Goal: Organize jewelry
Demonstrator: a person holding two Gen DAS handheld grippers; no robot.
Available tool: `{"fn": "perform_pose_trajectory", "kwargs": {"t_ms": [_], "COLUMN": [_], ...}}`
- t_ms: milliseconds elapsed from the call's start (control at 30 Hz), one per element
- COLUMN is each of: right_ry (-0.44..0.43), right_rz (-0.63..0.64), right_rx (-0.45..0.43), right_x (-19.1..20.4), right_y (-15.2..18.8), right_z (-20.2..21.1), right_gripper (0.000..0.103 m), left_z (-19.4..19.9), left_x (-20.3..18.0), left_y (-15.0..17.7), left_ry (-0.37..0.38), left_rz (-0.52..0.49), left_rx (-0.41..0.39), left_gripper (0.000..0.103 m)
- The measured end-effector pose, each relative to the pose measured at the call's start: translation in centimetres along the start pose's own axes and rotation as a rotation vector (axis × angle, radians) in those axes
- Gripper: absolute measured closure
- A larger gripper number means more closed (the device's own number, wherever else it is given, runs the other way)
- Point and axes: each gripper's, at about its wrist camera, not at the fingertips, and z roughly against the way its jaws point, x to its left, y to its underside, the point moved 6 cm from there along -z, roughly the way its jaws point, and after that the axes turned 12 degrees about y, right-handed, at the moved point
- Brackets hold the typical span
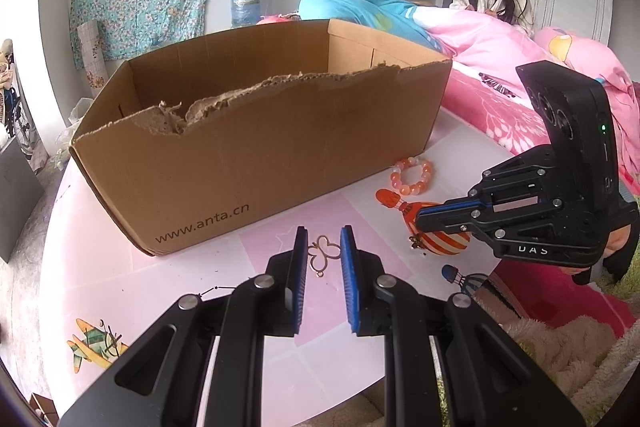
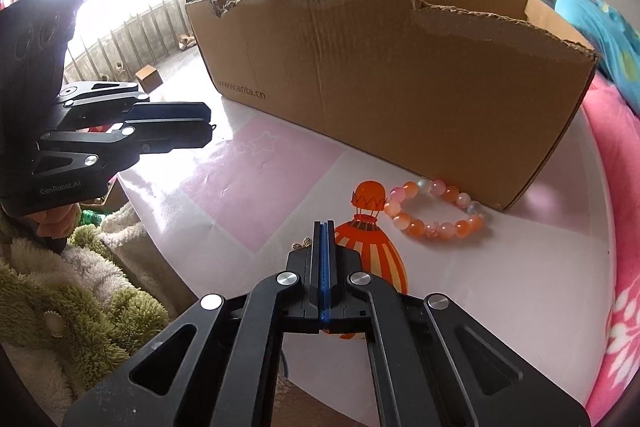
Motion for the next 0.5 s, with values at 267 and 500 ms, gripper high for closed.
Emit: {"fn": "perform_pose_trajectory", "kwargs": {"t_ms": [267, 500], "right_ry": [-0.010, 0.003], "right_rz": [0.096, 0.175], "right_rx": [0.016, 0.051], "right_x": [1.2, 2.0], "right_y": [0.0, 0.1], "right_z": [0.0, -1.1], "right_gripper": [0.086, 0.093], "left_z": [0.0, 0.0], "left_x": [-0.1, 0.2], "left_y": [0.4, 0.2], "left_ry": [0.014, 0.012], "left_rz": [0.002, 0.012], "left_rx": [0.009, 0.005], "left_gripper": [0.087, 0.087]}}
